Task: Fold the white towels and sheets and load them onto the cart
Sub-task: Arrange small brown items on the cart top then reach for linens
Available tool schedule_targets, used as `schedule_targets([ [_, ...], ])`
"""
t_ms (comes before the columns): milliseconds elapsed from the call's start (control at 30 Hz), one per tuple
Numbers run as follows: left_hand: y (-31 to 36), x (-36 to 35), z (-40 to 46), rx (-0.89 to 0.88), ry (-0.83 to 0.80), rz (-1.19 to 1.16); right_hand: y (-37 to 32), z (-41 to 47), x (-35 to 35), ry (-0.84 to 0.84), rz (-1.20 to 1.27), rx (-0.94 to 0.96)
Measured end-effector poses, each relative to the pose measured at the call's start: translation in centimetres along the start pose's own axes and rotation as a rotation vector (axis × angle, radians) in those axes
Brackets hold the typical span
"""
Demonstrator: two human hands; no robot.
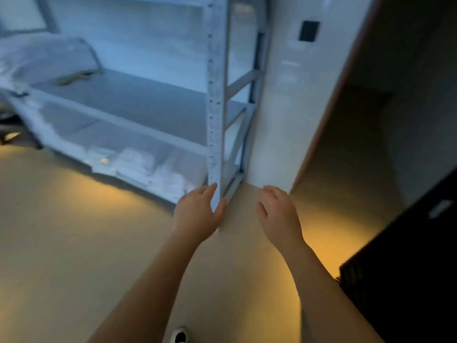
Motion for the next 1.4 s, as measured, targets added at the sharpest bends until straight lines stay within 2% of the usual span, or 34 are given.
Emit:
schedule_targets([
  [167,-13.5,2.6,-3.1,0.281,0.037,0.007,-9.6,5.4,-9.0,-0.176,0.068,0.185],
  [367,-26.3,5.5,-6.4,0.516,0.081,-0.006,-20.9,10.7,-18.3,-0.315,0.131,0.349],
  [533,-35.0,8.5,-6.8,0.614,0.119,-0.025,-29.3,14.2,-24.1,-0.390,0.177,0.437],
  [800,-46.5,14.9,-4.3,0.685,0.166,0.019,-38.5,22.0,-30.9,-0.451,0.268,0.442],
  [1067,-56.2,16.9,4.9,0.675,0.160,-0.011,-44.0,32.9,-37.5,-0.486,0.249,0.450],
  [1400,-69.9,22.3,24.0,0.658,0.169,0.025,-51.8,55.2,-43.8,-0.439,0.196,0.487],
])
Point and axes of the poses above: each hand's wrist, its own z-axis towards the middle knuckle, its own x-axis out of the back of the hand, y = z × x, the point moved 8 cm from there along z, towards the middle knuckle, and after that the axes turned 11 degrees about -y, right-handed, at the moved point
